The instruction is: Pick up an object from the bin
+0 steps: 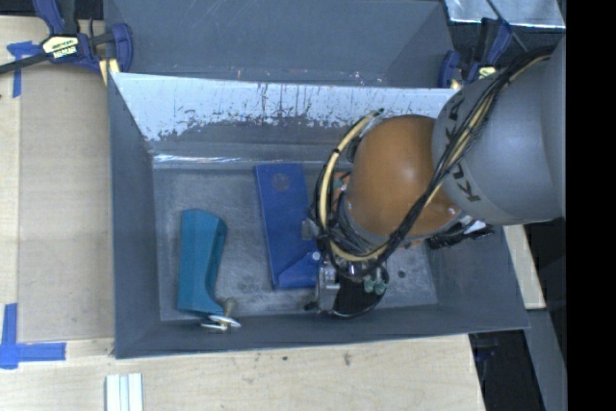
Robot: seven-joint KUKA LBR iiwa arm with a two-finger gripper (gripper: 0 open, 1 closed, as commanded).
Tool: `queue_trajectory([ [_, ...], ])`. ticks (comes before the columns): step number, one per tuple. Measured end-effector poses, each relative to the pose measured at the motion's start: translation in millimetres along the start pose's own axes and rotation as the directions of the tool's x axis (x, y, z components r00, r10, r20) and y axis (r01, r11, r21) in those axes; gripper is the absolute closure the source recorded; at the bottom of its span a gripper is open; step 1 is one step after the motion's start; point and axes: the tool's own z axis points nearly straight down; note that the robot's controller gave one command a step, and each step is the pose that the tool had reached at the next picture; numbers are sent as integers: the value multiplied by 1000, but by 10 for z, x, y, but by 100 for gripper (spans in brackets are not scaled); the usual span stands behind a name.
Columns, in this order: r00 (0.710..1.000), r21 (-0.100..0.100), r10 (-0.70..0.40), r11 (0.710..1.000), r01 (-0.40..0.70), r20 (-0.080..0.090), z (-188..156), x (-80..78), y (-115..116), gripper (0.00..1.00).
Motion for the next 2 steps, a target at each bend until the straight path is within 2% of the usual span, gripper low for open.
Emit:
queue_trajectory([
  [1, 995, -3, -101, 995, 101, 20, 180, -27, -56, 100],
  [2, 995, -3, -100, 995, 100, 21, 176, -29, -57, 100],
])
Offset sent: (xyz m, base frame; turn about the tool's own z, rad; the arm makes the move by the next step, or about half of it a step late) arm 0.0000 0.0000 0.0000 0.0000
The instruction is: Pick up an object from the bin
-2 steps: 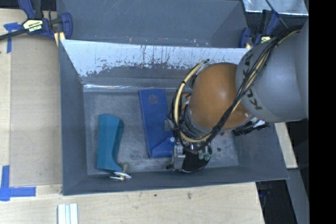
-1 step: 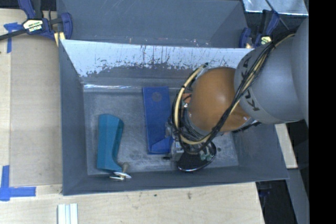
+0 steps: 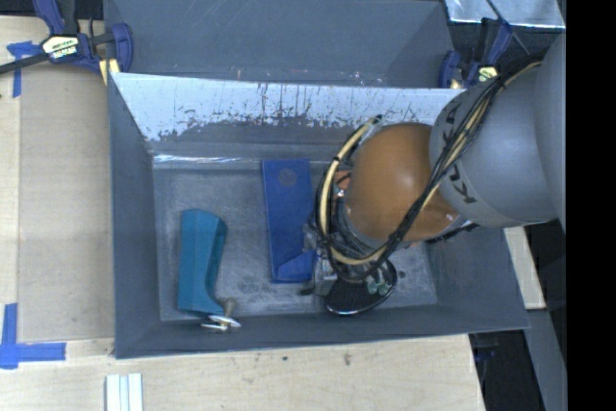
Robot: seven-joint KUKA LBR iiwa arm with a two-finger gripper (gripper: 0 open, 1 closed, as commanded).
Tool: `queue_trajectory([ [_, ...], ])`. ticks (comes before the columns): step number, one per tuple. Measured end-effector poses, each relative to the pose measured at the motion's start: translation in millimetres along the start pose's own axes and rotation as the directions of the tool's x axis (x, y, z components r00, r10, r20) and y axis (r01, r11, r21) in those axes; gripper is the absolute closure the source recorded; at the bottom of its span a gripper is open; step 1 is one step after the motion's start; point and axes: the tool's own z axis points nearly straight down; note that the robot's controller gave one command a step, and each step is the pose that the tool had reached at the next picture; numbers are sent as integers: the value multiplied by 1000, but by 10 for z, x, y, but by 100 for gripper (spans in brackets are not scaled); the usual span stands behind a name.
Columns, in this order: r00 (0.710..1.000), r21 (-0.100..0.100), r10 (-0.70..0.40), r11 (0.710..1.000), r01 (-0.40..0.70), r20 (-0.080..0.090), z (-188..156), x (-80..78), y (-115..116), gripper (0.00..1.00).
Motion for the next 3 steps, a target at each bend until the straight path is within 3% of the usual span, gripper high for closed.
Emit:
queue_trajectory([
  [1, 996, -1, -93, 996, 93, -13, -139, 65, -163, 100],
  [2, 997, 3, -74, 997, 74, -21, -230, -131, -222, 100],
  [3, 998, 2, -51, 999, 51, -26, -644, -111, -83, 100],
])
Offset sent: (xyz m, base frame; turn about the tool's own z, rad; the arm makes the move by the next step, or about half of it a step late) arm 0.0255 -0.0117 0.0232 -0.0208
